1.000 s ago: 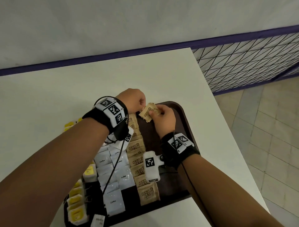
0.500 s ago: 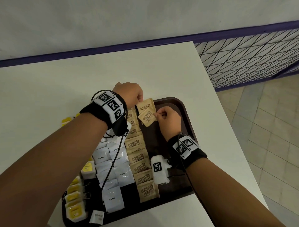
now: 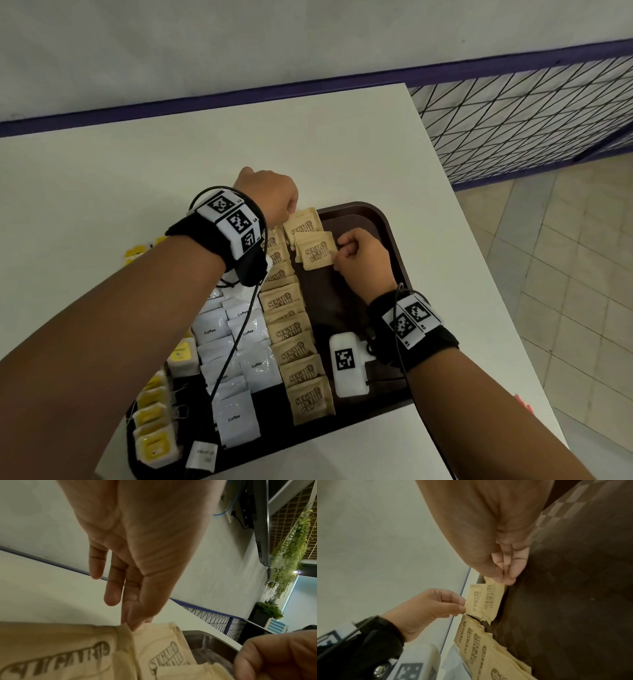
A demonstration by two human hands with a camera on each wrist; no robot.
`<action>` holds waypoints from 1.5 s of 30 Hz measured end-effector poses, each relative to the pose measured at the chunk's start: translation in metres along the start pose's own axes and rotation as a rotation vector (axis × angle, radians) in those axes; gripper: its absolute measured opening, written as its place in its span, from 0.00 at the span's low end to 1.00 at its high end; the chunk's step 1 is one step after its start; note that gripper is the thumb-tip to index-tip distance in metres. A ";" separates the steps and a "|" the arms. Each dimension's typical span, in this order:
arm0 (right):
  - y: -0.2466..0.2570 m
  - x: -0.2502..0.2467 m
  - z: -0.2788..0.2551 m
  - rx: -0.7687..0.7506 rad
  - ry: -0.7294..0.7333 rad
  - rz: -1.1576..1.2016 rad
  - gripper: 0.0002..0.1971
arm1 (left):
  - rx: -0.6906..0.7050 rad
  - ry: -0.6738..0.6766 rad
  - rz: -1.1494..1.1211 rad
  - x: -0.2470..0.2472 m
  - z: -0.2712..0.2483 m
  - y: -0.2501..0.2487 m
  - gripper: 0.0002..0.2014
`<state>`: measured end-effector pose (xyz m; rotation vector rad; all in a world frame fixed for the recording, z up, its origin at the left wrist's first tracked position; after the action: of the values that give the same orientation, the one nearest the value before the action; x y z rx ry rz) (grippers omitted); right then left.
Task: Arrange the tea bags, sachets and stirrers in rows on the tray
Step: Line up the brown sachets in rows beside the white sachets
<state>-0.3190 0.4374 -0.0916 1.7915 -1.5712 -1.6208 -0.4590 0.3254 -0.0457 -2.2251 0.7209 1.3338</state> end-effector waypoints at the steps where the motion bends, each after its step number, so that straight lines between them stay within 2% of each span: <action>1: -0.002 0.001 0.000 0.015 0.017 -0.001 0.07 | 0.000 -0.001 0.003 -0.001 0.000 0.000 0.10; 4: -0.005 0.003 -0.003 0.056 0.081 -0.031 0.05 | 0.000 0.001 0.003 -0.002 0.000 -0.001 0.10; 7: 0.000 0.007 -0.006 0.028 0.138 -0.195 0.11 | -0.001 0.003 -0.009 -0.002 0.000 -0.001 0.09; 9: 0.005 0.005 -0.005 -0.005 0.102 -0.247 0.13 | 0.002 0.005 -0.037 -0.002 0.001 -0.001 0.07; 16: 0.015 0.006 0.007 -0.049 0.003 -0.212 0.11 | 0.016 0.011 -0.044 -0.001 0.004 -0.002 0.08; 19: 0.019 0.014 0.012 -0.091 0.039 -0.235 0.09 | 0.016 0.007 -0.038 -0.001 0.004 -0.002 0.08; 25: 0.022 0.021 0.014 -0.134 0.092 -0.298 0.10 | 0.016 0.009 -0.041 -0.001 0.005 0.000 0.08; 27: 0.025 0.015 0.015 -0.144 0.040 -0.288 0.12 | 0.016 0.006 -0.038 -0.001 0.005 0.000 0.08; 30: 0.032 0.007 0.020 -0.159 -0.026 -0.222 0.09 | 0.017 0.004 -0.035 0.000 0.006 0.000 0.08; 45: 0.034 0.021 0.031 -0.164 0.108 -0.296 0.09 | 0.020 0.017 -0.037 0.001 0.007 0.001 0.06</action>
<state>-0.3667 0.4216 -0.0879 2.0568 -1.1339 -1.6865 -0.4637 0.3288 -0.0498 -2.2255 0.6932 1.2859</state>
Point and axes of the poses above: each hand's wrist, its own z-axis towards the middle knuckle, its own x-axis out of the palm, y = z × x, the point moved 9 cm from there along z, towards the middle knuckle, and after that the axes turned 1 degree about y, right-handed, at the moved point
